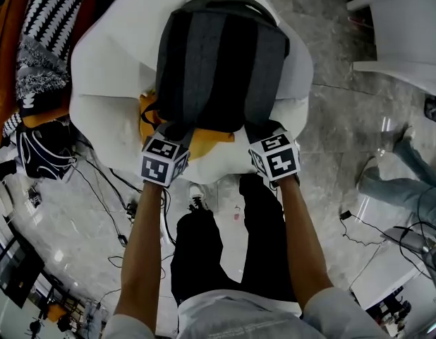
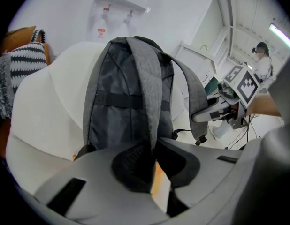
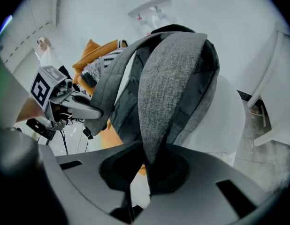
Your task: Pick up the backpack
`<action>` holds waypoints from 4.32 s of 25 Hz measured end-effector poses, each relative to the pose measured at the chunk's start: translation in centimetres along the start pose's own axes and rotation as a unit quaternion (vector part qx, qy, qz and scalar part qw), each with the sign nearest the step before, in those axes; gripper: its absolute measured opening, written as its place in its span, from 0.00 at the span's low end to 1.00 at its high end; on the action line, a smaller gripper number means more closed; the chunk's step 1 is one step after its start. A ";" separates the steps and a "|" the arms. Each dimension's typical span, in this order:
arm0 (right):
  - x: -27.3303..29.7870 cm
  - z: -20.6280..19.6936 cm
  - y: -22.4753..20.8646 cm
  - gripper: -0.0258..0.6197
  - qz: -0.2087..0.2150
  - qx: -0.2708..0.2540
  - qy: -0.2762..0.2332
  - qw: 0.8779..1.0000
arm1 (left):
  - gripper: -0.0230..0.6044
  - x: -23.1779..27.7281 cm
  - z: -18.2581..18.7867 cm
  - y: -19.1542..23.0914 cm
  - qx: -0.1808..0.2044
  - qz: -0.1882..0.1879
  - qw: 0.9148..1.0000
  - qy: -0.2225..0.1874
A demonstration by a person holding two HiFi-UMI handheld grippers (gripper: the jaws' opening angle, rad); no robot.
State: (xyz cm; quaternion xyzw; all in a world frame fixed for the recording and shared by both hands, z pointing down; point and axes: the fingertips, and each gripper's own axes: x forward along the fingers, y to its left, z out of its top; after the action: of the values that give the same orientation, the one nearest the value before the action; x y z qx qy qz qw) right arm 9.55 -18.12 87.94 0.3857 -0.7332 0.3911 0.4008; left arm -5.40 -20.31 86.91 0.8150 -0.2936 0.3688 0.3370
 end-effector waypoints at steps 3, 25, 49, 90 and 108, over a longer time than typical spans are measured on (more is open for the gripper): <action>-1.5 -0.2 0.8 0.09 -0.002 -0.001 0.002 1.000 | 0.11 -1.3 0.3 -0.8 0.004 -0.003 1.000 0.001; -12.3 -0.8 7.1 0.09 0.024 -0.011 -0.004 1.000 | 0.11 -12.0 0.7 -7.1 0.006 -0.014 1.000 -0.003; -20.9 -2.6 12.2 0.09 0.027 -0.015 -0.021 0.999 | 0.11 -18.8 -1.3 -13.4 -0.032 -0.020 0.999 -0.030; -30.9 6.1 14.5 0.09 0.006 -0.045 -0.123 0.991 | 0.11 -29.3 8.1 -14.3 0.005 -0.005 0.980 -0.197; -34.6 10.2 16.9 0.09 0.009 -0.053 -0.165 0.985 | 0.11 -35.1 10.8 -13.3 0.011 -0.007 0.965 -0.261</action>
State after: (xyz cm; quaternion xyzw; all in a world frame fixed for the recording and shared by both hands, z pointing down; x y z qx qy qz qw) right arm 4.97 -11.69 48.94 0.4170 -0.8124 0.2858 0.2906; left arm -10.88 -12.56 49.04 0.8889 -0.3613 0.1441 0.2421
